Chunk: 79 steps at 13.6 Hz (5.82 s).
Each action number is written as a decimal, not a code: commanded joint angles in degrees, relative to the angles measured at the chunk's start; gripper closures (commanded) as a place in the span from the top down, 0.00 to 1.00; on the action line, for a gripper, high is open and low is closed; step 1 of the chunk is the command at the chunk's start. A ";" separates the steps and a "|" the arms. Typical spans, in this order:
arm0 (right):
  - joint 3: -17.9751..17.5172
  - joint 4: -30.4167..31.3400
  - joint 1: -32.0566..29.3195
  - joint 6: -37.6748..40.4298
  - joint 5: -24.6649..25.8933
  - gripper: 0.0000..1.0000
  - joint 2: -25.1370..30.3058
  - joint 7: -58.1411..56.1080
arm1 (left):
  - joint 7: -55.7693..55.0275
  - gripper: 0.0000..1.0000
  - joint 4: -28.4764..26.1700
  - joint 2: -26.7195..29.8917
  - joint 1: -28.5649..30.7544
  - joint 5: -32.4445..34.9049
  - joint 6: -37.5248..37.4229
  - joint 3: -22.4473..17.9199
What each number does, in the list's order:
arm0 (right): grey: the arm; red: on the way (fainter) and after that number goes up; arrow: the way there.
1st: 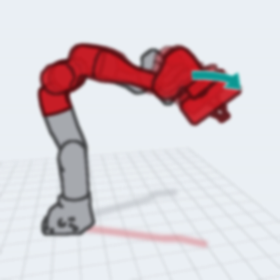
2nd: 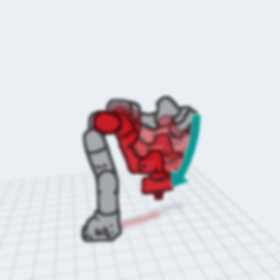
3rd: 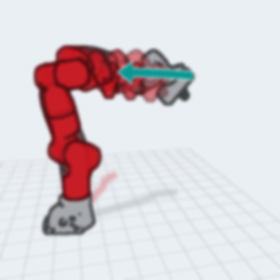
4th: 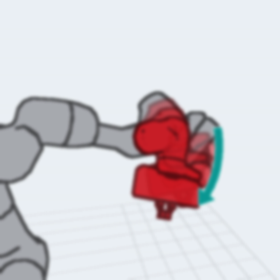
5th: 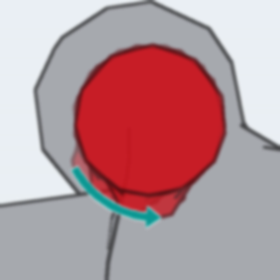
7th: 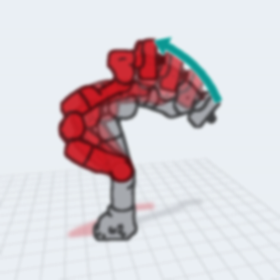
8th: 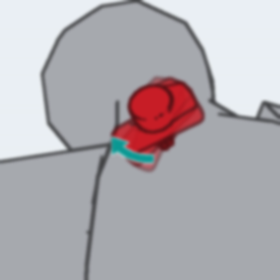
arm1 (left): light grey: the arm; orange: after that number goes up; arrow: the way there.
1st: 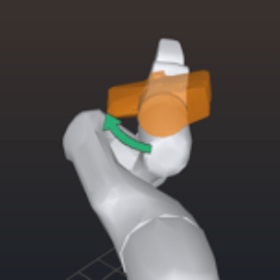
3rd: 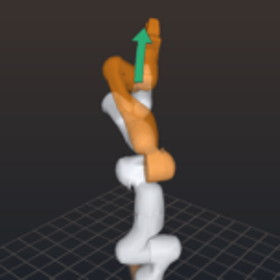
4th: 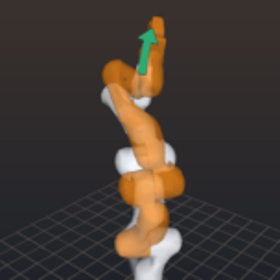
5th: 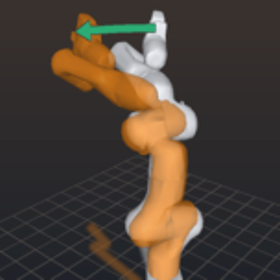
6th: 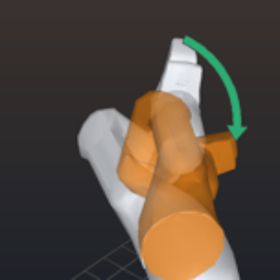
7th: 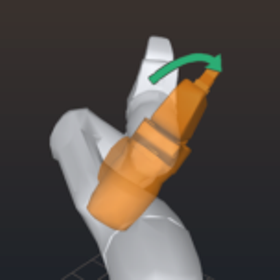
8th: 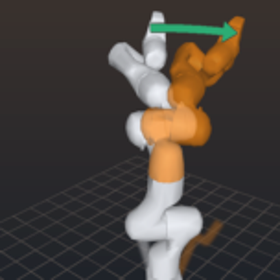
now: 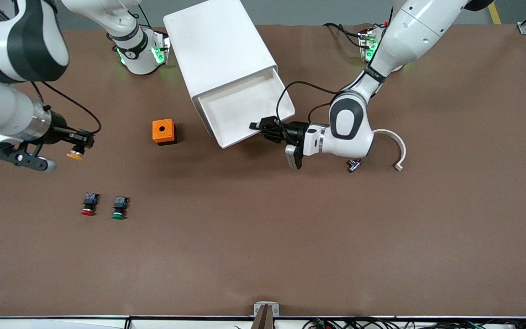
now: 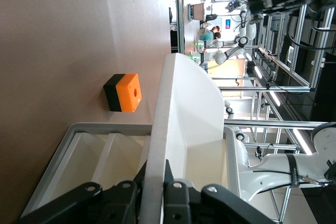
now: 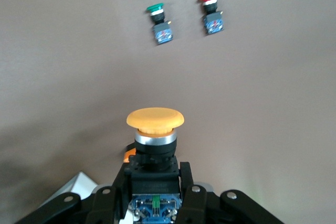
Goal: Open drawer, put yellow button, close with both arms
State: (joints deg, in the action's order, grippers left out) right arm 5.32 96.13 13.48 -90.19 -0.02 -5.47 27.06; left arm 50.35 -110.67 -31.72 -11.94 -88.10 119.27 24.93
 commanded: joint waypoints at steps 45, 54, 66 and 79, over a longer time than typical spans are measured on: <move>1.10 -12.87 33.29 -8.98 -14.04 1.00 -13.61 71.91 | -83.30 1.00 22.61 2.98 5.54 97.76 -5.18 -5.33; 1.19 -23.09 15.28 13.36 -14.13 1.00 -4.56 38.57 | -113.25 1.00 21.90 1.93 -7.20 97.24 -3.95 -4.63; 1.19 -9.74 -6.17 9.52 -3.67 1.00 3.54 -14.36 | -125.40 1.00 21.64 0.79 -16.61 91.88 -0.53 -1.73; 1.10 -10.61 -11.20 3.88 0.02 1.00 2.66 -24.51 | -134.55 1.00 21.64 -0.09 -28.39 88.99 1.32 -1.46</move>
State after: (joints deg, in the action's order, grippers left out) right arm 7.54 84.79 3.32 -85.77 -1.68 -4.07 3.72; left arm -83.50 -89.44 -31.09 -39.20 3.35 118.97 23.22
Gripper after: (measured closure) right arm 0.000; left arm 0.000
